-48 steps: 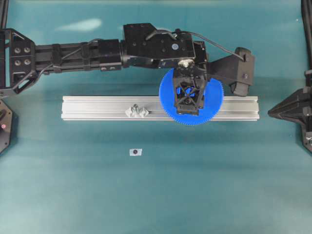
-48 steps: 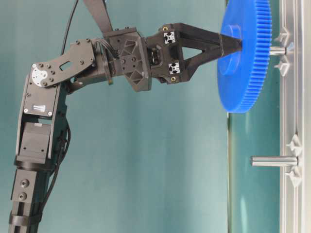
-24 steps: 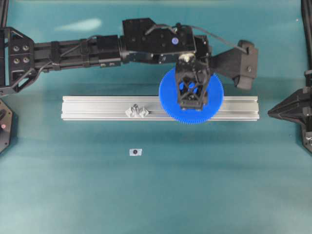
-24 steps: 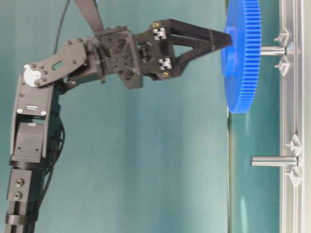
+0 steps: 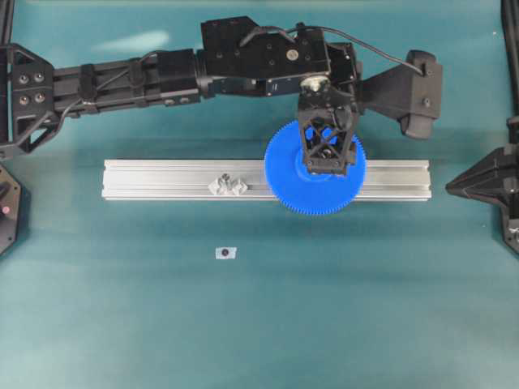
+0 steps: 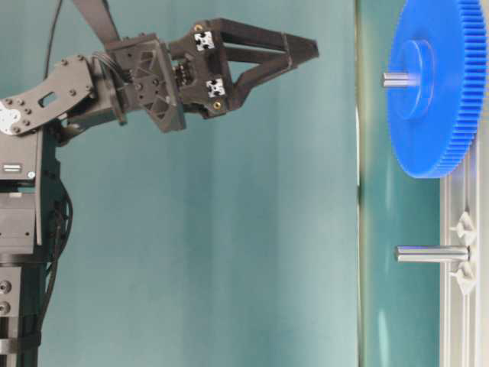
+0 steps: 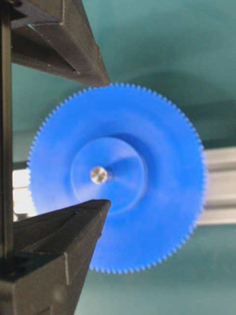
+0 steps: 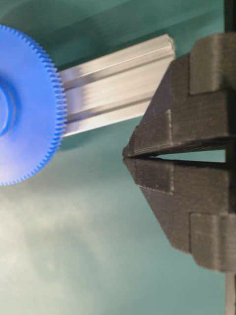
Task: Insert the large gear onto the shaft.
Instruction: 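Align the gear's bore with the right metal shaft, then push the blue gear onto the shaft with the left gripper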
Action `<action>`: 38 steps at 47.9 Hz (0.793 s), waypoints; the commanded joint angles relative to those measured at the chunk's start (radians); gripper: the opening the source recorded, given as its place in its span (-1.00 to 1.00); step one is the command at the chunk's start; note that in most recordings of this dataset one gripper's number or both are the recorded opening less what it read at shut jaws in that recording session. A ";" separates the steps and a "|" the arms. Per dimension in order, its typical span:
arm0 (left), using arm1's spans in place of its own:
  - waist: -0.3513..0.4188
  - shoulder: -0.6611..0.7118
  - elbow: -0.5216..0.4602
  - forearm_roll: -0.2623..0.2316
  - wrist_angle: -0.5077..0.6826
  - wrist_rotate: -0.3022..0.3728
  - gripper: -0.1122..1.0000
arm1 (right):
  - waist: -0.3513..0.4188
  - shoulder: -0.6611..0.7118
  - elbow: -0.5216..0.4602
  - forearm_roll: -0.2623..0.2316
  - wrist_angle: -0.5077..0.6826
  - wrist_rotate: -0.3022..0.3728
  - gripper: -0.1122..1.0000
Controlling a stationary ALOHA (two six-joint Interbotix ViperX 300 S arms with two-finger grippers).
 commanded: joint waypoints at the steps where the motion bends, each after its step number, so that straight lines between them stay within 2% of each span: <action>1: 0.003 -0.021 -0.026 0.003 0.000 0.002 0.78 | 0.000 0.008 -0.015 0.002 -0.008 0.011 -0.65; 23: 0.003 -0.012 -0.026 0.003 0.011 -0.005 0.78 | -0.002 0.006 -0.017 0.002 -0.008 0.011 -0.65; 32: 0.003 -0.034 -0.012 0.000 0.031 -0.051 0.78 | 0.000 0.003 -0.014 0.002 -0.008 0.011 -0.65; 38: 0.003 -0.063 0.031 0.003 0.034 -0.063 0.77 | 0.000 0.003 -0.014 0.002 -0.006 0.011 -0.65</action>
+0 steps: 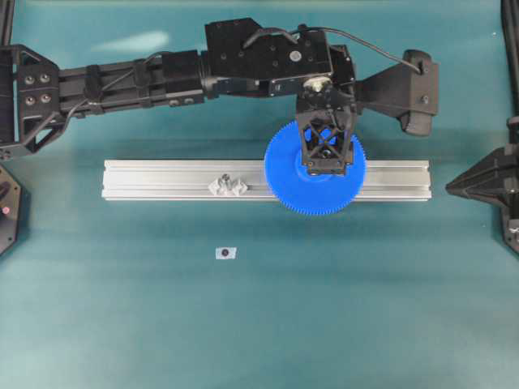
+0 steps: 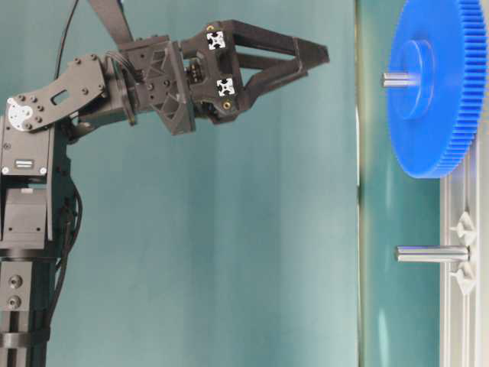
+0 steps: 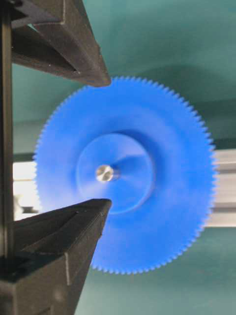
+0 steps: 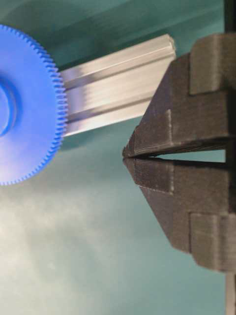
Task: Insert the large gear onto the shaft.
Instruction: 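Push the blue gear onto the shaft with the left gripper, then open the left gripper and withdraw it from the gear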
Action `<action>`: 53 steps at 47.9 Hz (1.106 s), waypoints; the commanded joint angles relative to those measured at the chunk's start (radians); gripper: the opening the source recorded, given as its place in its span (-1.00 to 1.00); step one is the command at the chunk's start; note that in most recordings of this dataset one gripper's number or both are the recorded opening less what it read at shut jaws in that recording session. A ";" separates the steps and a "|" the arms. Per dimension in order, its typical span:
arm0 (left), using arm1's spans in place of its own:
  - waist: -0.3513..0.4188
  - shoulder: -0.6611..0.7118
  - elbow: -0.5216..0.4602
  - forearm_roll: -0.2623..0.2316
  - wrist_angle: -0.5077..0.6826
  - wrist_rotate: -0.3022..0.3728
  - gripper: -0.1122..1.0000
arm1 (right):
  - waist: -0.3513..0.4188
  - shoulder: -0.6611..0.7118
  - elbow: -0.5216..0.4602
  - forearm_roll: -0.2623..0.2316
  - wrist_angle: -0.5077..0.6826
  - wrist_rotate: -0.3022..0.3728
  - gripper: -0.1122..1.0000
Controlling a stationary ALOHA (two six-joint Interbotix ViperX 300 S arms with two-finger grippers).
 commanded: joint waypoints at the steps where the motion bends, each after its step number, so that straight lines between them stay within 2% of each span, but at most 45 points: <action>1: -0.003 -0.075 0.020 0.003 -0.002 -0.002 0.77 | 0.000 0.008 -0.014 0.002 -0.008 0.011 -0.65; 16: -0.002 -0.202 0.195 0.003 -0.069 -0.021 0.65 | -0.002 0.008 -0.012 0.002 -0.008 0.011 -0.65; 38: -0.002 -0.359 0.391 0.003 -0.204 -0.071 0.65 | 0.000 0.008 -0.015 0.002 -0.006 0.012 -0.65; 53: -0.002 -0.434 0.483 0.003 -0.276 -0.098 0.65 | -0.002 0.006 -0.015 0.002 -0.006 0.012 -0.65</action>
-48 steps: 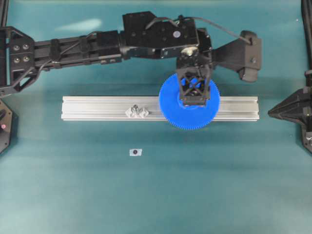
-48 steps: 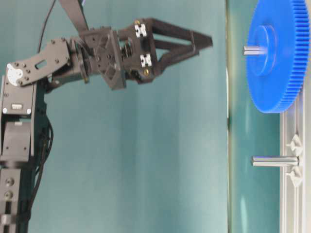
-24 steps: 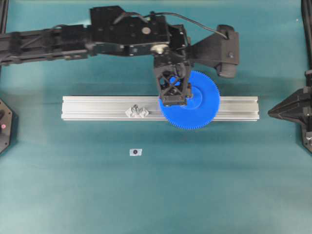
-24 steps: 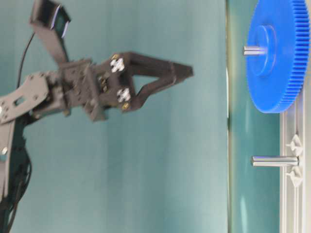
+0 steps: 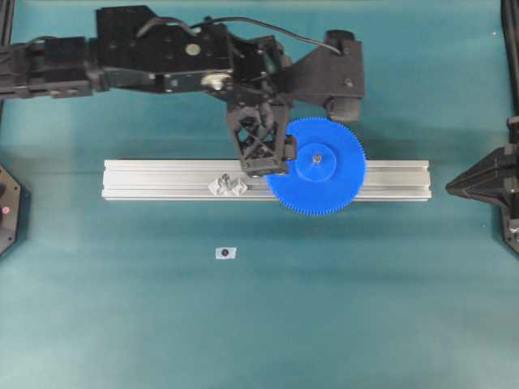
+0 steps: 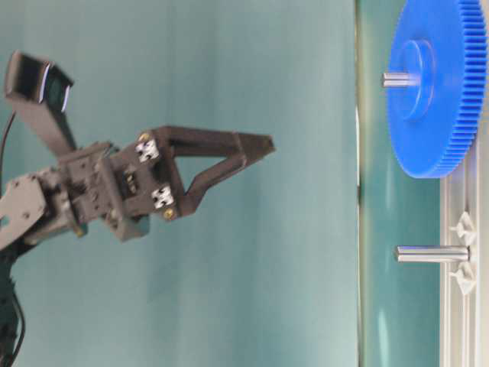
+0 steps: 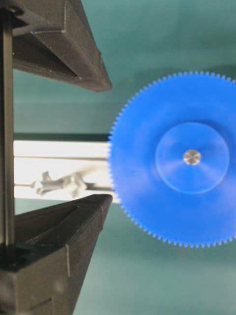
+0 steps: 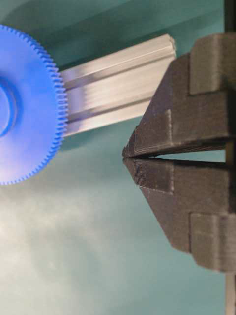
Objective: Insert the large gear onto the shaft.
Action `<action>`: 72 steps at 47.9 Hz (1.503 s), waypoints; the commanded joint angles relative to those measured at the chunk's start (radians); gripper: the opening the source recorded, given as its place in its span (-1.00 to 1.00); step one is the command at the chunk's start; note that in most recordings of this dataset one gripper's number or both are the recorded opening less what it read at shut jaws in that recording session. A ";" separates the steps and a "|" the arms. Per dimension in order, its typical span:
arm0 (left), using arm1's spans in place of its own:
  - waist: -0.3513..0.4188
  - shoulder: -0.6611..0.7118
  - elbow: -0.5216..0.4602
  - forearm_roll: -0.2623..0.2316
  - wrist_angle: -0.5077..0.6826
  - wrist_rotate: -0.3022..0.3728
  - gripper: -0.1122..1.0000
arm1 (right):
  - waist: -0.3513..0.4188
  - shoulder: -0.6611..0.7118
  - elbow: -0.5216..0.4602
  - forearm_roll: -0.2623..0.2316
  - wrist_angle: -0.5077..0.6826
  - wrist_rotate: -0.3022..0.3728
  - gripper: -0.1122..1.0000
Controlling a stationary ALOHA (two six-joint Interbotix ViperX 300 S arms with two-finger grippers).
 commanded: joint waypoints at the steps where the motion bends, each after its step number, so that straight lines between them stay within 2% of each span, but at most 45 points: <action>1: -0.002 -0.054 0.005 0.005 -0.028 -0.003 0.65 | -0.002 0.009 -0.018 0.003 -0.006 0.012 -0.65; 34: -0.003 -0.032 0.011 0.002 -0.189 -0.006 0.65 | 0.000 0.009 -0.017 0.005 -0.008 0.012 -0.65; 72: -0.026 0.014 -0.015 0.002 -0.193 -0.006 0.65 | -0.002 0.009 -0.017 0.005 -0.008 0.012 -0.65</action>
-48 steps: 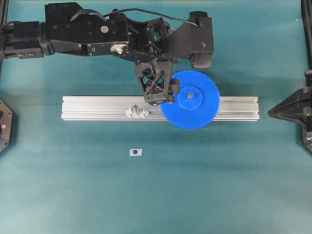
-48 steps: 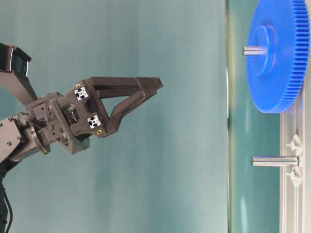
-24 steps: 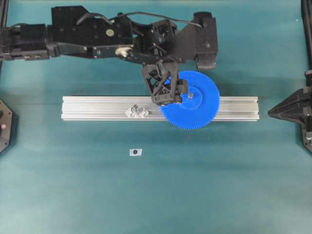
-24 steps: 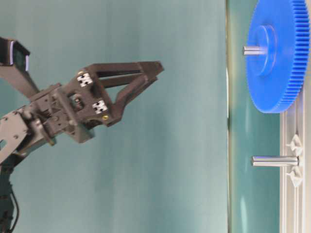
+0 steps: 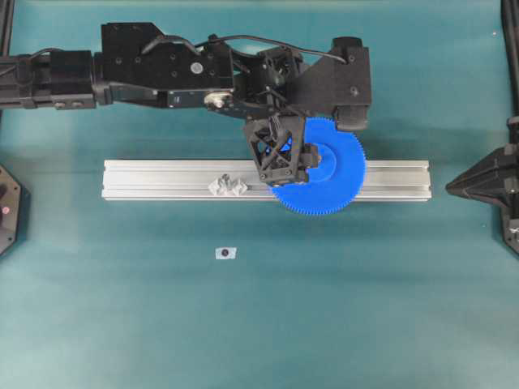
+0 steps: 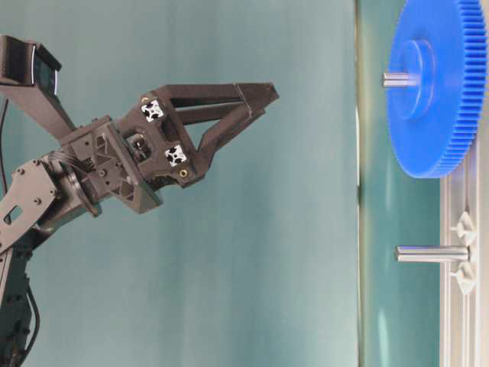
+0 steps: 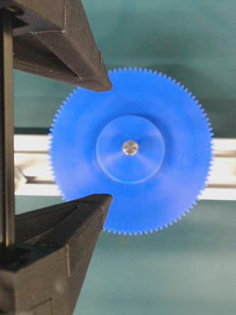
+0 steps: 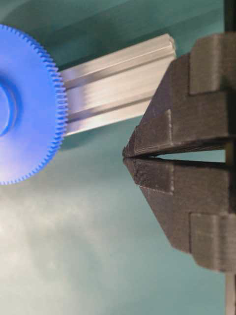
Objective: Insert the large gear onto the shaft.
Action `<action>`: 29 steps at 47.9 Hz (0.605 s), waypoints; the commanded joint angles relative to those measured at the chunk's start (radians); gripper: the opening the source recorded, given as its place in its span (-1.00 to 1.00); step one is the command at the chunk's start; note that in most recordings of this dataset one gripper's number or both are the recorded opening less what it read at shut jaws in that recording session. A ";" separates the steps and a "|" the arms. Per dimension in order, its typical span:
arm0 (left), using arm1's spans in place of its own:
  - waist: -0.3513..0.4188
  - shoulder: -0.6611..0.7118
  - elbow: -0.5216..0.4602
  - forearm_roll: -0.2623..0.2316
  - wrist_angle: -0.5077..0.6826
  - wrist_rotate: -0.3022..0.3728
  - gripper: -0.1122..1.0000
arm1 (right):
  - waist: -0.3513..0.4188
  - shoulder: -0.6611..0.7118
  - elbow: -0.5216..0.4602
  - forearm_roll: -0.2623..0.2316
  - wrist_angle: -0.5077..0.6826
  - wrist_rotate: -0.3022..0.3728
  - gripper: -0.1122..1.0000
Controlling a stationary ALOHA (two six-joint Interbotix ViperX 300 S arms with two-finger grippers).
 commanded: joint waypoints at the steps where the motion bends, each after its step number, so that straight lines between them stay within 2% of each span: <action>1: -0.003 -0.020 -0.023 0.002 -0.008 -0.005 0.65 | -0.002 0.009 -0.014 0.002 -0.008 0.012 -0.65; 13: -0.003 -0.017 -0.023 0.002 -0.008 -0.037 0.65 | -0.002 0.009 -0.014 0.002 -0.008 0.012 -0.65; 29: -0.003 -0.017 -0.025 0.002 -0.009 -0.041 0.64 | 0.000 0.009 -0.012 0.002 -0.008 0.012 -0.65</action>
